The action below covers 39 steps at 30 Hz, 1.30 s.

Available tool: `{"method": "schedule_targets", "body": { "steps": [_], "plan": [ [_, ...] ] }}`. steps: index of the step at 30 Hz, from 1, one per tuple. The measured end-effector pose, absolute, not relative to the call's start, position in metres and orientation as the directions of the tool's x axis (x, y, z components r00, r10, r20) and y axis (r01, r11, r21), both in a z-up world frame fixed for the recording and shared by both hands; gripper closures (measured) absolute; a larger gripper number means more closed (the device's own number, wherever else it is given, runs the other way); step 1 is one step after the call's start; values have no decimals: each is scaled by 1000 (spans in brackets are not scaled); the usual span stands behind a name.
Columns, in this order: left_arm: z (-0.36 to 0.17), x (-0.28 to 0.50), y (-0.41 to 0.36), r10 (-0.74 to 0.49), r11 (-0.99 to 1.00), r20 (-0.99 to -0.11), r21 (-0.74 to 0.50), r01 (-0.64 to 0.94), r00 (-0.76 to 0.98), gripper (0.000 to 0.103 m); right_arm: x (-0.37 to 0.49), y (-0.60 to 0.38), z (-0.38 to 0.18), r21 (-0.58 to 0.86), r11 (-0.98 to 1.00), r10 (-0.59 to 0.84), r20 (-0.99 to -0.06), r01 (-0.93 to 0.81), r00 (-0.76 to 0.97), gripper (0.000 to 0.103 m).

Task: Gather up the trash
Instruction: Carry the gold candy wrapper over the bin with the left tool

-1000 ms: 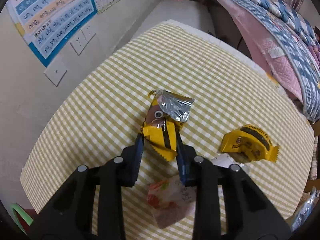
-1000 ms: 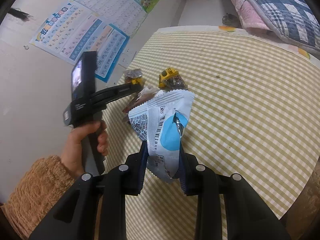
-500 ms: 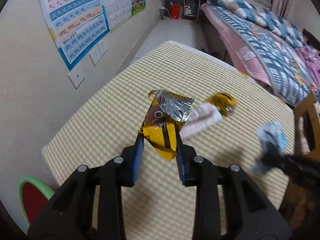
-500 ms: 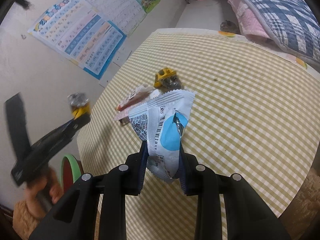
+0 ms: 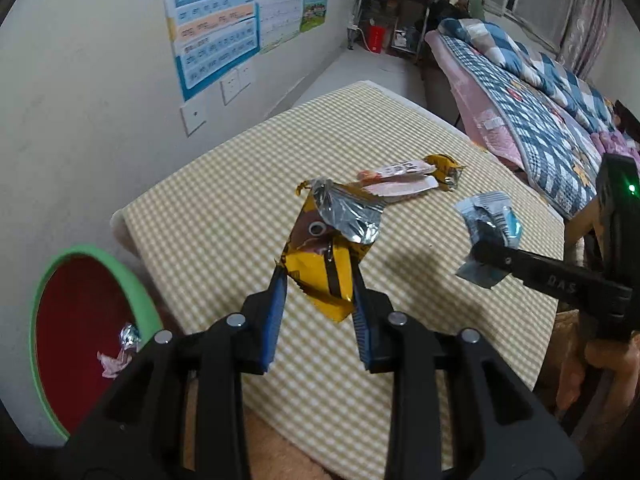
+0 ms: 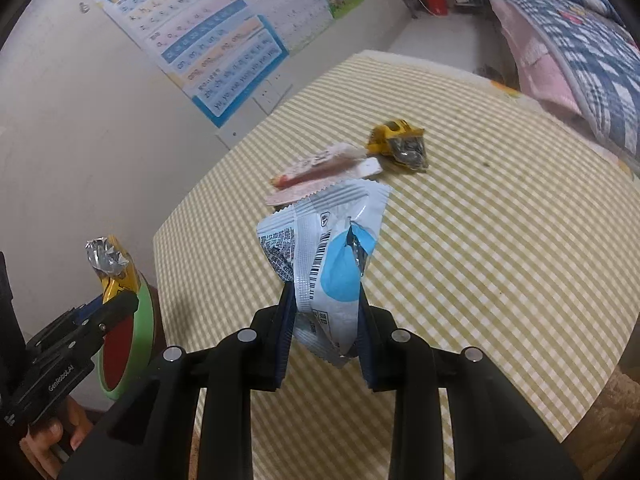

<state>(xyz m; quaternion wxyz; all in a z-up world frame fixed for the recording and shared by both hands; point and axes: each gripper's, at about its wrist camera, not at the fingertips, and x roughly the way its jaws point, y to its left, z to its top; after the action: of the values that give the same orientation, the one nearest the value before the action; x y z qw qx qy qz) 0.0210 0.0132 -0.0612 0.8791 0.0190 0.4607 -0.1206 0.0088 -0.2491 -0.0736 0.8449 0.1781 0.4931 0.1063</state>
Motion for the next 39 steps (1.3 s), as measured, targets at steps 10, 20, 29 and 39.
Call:
{"method": "schedule_targets", "body": {
  "steps": [10,20,29,39],
  "plan": [
    [-49,14,35,-205,974,-780,-107,198,591,73,-5,-222,-60,372,927,341,-791,-44,507,75],
    [-58,12,52,-206,976,-778,-117,184,593,73,-13,-187,-61,344,934,347,-806,-97,479,74],
    [-60,15,68,-163,985,-783,-94,145,600,73,-15,-171,-62,340,930,364,-805,-138,468,74],
    [-67,13,85,-129,991,-795,-78,110,593,73,-20,-156,-64,339,923,385,-803,-184,455,74]
  ]
}}
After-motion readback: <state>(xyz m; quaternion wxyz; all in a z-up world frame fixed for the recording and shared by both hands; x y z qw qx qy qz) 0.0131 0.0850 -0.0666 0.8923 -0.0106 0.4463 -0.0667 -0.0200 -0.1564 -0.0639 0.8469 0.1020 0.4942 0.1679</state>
